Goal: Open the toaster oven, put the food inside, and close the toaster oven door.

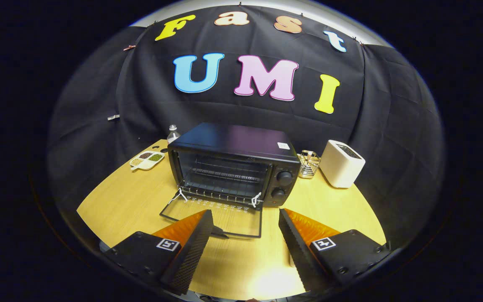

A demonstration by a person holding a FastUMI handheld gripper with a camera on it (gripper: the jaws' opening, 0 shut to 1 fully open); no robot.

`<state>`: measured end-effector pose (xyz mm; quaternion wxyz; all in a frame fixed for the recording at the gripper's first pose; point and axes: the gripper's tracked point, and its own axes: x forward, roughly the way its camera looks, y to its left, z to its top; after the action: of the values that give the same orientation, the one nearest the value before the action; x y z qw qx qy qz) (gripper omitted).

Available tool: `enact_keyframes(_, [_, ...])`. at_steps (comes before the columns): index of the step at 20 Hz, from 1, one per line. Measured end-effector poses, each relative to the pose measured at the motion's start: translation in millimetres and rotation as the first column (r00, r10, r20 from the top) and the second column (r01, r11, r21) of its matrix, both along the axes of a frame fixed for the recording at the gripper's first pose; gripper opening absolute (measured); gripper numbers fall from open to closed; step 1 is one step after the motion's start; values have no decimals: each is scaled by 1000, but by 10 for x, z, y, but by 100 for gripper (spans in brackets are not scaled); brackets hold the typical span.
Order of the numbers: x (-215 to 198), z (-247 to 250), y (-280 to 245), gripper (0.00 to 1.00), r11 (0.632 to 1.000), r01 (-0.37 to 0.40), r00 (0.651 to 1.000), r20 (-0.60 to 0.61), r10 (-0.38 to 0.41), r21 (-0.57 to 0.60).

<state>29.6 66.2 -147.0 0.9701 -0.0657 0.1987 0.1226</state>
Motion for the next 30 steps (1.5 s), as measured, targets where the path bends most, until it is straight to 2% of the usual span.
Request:
enact_keyframes(5, [122, 50, -521, 98, 997, 33, 999, -44, -30, 73])
enact_keyframes(10, [381, -44, -1281, 98, 997, 36, 997, -76, -31, 64])
enact_keyframes(16, [568, -314, -1748, 97, 993, -48, 988, -144, 64, 107])
enact_keyframes(23, [461, -937, -2103, 99, 980, -142, 937, -299, 179, 140])
enact_keyframes(29, [412, -1312, -2072, 97, 953, -73, 869, -451, 206, 295])
enact_keyframes(30, [418, -1353, -2088, 94, 950, -59, 858, -471, 206, 307])
